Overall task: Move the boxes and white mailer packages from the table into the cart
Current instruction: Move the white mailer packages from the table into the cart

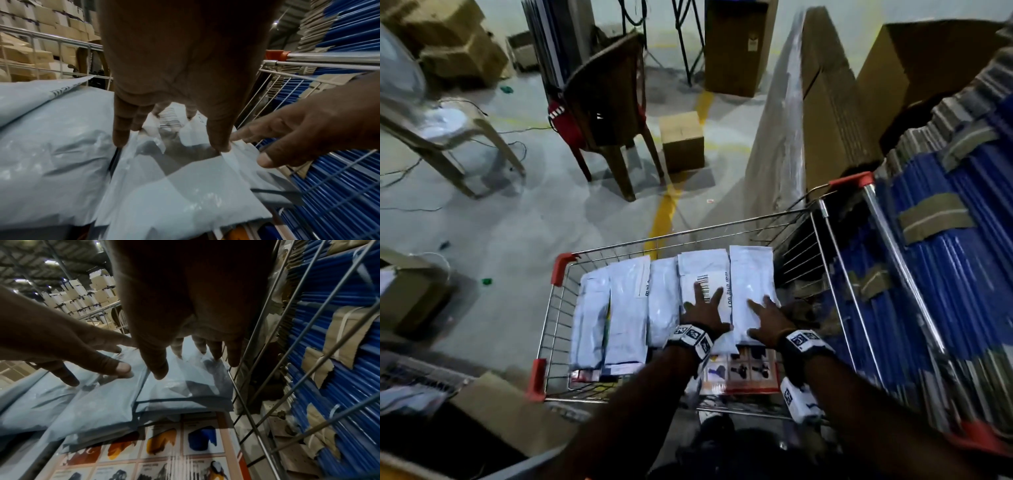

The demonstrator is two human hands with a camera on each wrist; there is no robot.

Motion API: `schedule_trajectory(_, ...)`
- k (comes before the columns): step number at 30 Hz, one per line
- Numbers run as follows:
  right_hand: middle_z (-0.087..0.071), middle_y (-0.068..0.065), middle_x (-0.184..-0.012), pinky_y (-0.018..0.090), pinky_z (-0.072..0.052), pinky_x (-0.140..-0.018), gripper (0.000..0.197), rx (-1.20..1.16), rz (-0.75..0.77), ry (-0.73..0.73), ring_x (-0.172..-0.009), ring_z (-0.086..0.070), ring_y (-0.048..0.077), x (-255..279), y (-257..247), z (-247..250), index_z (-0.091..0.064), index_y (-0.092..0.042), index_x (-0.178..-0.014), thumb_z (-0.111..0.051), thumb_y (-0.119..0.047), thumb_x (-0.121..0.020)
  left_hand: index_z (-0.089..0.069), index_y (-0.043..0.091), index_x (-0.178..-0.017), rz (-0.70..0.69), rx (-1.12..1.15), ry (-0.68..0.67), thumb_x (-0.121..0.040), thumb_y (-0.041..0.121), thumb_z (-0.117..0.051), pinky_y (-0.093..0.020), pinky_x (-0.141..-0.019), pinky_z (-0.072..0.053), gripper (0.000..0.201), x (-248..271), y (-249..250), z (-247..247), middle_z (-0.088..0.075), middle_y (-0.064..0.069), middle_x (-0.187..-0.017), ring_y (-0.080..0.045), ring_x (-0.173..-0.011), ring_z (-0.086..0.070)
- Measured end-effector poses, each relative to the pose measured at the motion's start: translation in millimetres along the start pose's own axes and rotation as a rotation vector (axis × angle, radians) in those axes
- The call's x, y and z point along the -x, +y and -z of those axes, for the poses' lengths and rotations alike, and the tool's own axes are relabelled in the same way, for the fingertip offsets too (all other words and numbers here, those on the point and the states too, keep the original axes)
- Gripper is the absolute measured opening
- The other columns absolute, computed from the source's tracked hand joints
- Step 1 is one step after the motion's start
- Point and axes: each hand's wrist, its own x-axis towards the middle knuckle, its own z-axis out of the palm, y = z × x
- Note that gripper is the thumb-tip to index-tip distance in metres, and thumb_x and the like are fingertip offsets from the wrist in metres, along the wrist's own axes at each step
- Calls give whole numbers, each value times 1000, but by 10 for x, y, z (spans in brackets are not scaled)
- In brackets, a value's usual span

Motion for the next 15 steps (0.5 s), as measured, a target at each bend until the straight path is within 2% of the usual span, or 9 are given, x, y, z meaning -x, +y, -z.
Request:
schedule_trajectory(5,-4,18,-161,34,-21,-118,76,-77,23,60,-148,-13,31,214,-62,73,-21,-27,-154,-61,-39,-90,-8,40,-154,-12,20,77,-91,45,-61,-54,-110,-31,83,154,2,78,18,-10,-161,-43,-146,-12)
schedule_trajectory(10,-31,19,-149,35,-32,-112,60,-121,91,171,-138,-35,31,635,-247,162,-39,-23,-146,-61,-34,-91,-15,34,-154,-57,60,141,-89,47,-63,-48,-114,-30,82,460,-7,67,8,-18,-161,-43,-145,-18)
schedule_trajectory(13,-44,16,-138,34,-38,-106,48,-138,141,245,-126,-48,30,937,-352,185,-51,-21,-137,-61,-30,-90,-26,29,-152,-89,105,251,-89,45,-64,-44,-113,-33,75,747,-10,30,-13,-21,-158,-42,-138,-32)
schedule_trajectory(15,-48,14,-134,35,-42,-103,41,-130,173,281,-122,-52,30,1157,-420,168,-56,-23,-130,-60,-31,-90,-35,25,-148,-96,155,316,-90,41,-63,-42,-106,-40,66,979,-25,-19,-31,-19,-148,-40,-128,-45)
